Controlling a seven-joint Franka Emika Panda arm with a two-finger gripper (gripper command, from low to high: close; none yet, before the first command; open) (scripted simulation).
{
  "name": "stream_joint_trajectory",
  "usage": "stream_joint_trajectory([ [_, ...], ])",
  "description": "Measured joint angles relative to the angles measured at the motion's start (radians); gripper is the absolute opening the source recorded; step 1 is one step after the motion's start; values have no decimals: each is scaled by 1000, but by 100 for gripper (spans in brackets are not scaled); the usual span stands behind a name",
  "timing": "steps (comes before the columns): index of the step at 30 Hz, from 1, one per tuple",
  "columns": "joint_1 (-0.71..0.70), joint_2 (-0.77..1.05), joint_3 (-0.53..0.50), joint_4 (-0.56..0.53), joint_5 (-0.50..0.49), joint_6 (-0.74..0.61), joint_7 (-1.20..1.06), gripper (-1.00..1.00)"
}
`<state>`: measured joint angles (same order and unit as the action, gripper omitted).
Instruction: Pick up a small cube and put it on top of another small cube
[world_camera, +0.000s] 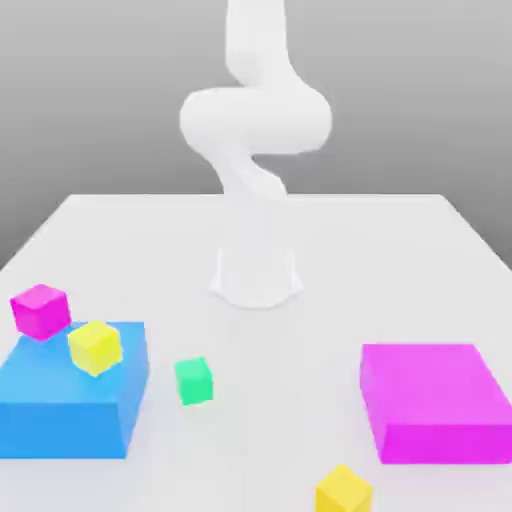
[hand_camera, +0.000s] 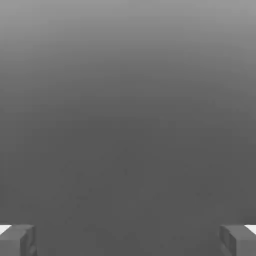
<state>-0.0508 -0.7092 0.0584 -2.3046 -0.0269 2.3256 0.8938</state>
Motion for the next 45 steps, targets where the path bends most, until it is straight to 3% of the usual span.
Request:
stream_joint_trajectory([
  [9,-147,331,188,-17,-139,93,371,0],
  [15,-184,552,254,-27,-250,151,628,0],
  [23,-158,829,264,-45,-320,241,915,0],
  [30,-124,1033,277,-67,-247,350,1066,0],
  [34,-68,1172,211,-39,-308,450,1133,0],
  [35,-54,1201,193,-32,-326,471,1147,-100],
  [41,-46,1216,184,-28,-334,484,1154,-100],
  [45,-94,1116,245,-54,-271,411,1107,-100],
])
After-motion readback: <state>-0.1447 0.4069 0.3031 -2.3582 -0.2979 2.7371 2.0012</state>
